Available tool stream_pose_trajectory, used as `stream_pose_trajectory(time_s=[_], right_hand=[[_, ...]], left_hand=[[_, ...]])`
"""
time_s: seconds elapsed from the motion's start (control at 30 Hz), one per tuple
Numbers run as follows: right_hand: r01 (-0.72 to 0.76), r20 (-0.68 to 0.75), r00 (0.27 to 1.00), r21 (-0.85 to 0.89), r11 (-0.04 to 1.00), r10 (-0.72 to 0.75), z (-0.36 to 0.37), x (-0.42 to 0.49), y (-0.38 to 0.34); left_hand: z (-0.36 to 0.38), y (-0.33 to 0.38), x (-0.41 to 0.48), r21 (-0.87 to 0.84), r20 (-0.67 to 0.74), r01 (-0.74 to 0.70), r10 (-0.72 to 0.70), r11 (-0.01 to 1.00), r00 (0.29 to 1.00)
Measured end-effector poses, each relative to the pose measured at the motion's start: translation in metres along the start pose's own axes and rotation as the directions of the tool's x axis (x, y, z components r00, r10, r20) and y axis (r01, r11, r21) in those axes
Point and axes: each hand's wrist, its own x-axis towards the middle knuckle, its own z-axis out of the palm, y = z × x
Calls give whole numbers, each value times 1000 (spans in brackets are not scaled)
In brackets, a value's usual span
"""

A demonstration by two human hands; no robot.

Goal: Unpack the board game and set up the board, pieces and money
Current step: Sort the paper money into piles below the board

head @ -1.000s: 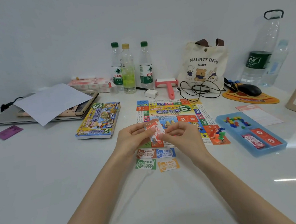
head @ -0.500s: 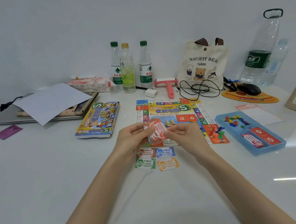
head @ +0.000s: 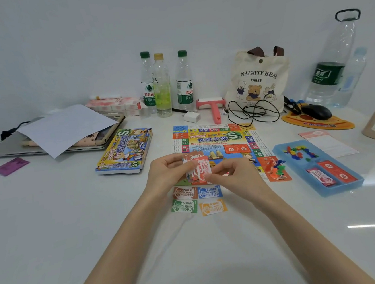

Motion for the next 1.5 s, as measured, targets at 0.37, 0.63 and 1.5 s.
stream_pose_trajectory(time_s=[0.37, 0.63, 1.5], right_hand=[[56, -120, 992, 88, 995, -46, -5, -1, -5], [-3, -152, 988, 230, 973, 39, -6, -4, -7], [73, -106, 993, 189, 979, -54, 1, -17, -9]], left_hand=[[-5, 1, 1, 142, 97, -66, 52, 988, 994], [-5, 0, 1, 65, 142, -46, 36, 997, 989], [-5, -5, 7, 65, 18, -20, 19, 998, 1000]])
